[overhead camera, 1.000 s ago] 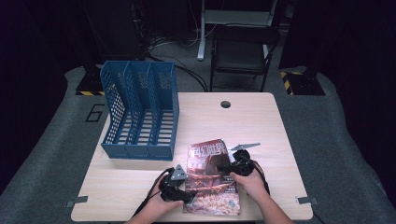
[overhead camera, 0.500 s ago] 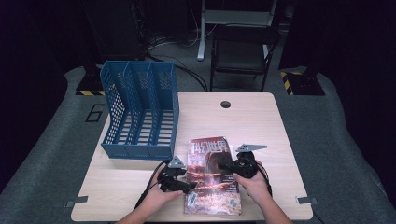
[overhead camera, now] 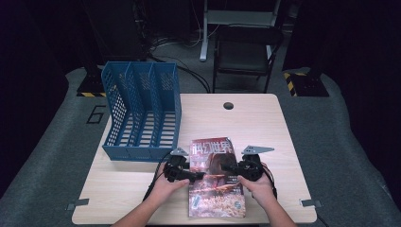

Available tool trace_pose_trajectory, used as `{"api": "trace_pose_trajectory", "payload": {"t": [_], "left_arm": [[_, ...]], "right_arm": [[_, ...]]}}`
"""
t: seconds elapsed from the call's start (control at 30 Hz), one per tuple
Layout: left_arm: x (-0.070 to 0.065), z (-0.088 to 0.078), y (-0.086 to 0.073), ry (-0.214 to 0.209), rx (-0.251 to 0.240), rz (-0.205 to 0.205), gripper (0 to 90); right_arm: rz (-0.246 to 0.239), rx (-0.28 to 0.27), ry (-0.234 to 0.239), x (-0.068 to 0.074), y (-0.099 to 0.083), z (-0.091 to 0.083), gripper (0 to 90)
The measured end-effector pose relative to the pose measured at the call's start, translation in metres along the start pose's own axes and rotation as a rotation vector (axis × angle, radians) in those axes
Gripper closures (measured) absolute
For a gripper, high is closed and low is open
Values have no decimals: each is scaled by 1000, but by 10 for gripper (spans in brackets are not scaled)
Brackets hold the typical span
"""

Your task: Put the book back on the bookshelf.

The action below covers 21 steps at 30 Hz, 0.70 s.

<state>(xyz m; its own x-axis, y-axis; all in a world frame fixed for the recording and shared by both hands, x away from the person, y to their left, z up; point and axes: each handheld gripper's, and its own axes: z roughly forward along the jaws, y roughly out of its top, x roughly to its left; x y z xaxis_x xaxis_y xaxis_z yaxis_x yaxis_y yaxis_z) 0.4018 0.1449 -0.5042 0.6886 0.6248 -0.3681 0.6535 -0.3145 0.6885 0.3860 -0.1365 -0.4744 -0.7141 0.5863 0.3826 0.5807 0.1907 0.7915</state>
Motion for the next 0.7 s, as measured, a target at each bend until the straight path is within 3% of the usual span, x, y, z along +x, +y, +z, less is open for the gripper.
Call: {"api": "trace_pose_trajectory", "payload": {"t": [0.07, 0.13, 0.33, 0.7], "left_arm": [[1, 0, 3, -20, 17, -4, 310], [0, -1, 5, -11, 23, -8, 328], [2, -13, 4, -15, 2, -41, 459], [-4, -29, 7, -16, -31, -27, 652]], "right_arm": [[-1, -1, 4, 0, 0, 0, 880], [0, 0, 9, -1, 0, 0, 880], [14, -6, 36, -3, 0, 1, 879], [41, 11, 34, -6, 0, 5, 872]]}}
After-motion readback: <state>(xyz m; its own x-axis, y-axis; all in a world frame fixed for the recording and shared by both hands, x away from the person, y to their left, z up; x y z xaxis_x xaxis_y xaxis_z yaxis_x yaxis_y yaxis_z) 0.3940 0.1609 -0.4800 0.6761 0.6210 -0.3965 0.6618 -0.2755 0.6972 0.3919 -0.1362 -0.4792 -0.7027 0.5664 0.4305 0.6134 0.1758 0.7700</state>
